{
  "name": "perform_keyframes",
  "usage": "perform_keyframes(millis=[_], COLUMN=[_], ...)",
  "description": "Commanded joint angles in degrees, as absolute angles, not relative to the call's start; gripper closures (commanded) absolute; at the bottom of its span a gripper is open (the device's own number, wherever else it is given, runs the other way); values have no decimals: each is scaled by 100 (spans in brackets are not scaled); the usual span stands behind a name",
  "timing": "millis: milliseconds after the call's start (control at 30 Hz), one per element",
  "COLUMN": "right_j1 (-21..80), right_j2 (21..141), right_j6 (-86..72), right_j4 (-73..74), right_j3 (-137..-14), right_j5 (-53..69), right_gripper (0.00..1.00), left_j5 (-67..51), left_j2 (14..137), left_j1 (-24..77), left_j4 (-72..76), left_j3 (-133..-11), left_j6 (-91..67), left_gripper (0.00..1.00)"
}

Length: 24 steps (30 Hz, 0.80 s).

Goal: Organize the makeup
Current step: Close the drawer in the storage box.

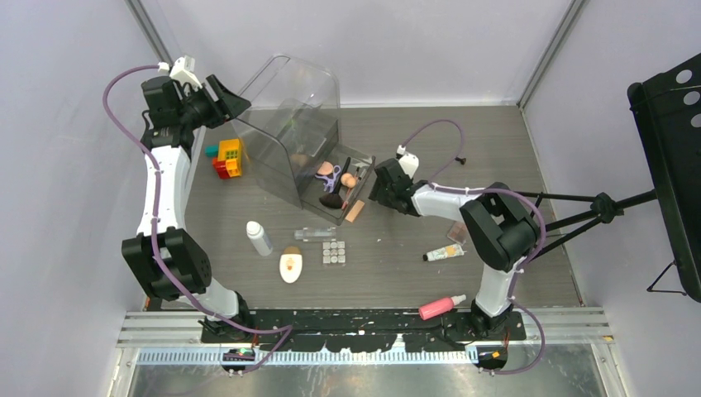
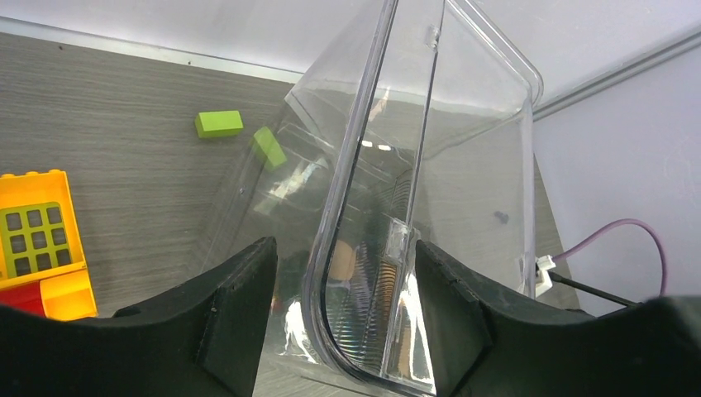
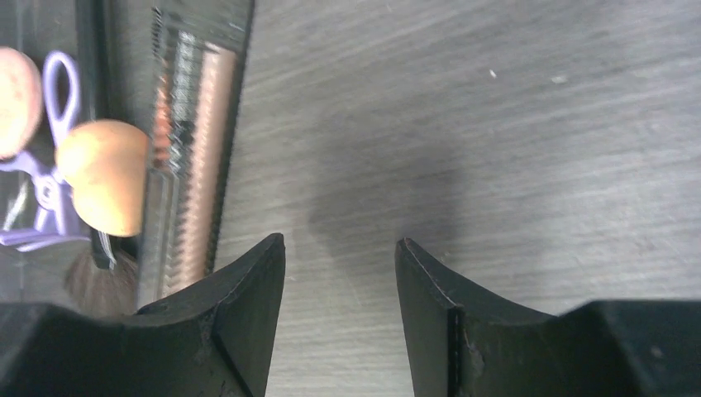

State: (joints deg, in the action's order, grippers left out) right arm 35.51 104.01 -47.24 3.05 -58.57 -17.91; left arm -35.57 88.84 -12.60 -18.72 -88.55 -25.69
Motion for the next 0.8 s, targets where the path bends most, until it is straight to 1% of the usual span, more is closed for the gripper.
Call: perform_keyframes(millis=[0,167,400,767], right_j1=[3615,3763,3961,4323], right_j2=[10759,11430,11938,12500], right_j6=[-4829,-4622,-4486,-4317], right_j4=[-58,-150,-193,-284], right_j3=[-6287,-7026,-7811,-8480], right_j5=[-1848,-1775,-1699,-1544], right_gripper=[44,44,45,46], left_j5=[-3811,-3857,-3905,-3964], left_j2=[8916,8928,8938,8949], left_j1=[-1308,-1320,-1323,-1313], left_j4=[-1550,-1539,-1517,-1476], left_j3=[-8824,-8824,-8807,-8790], left_j6=[-2666,-2677,-2662,-2678], left_gripper=[36,36,36,36])
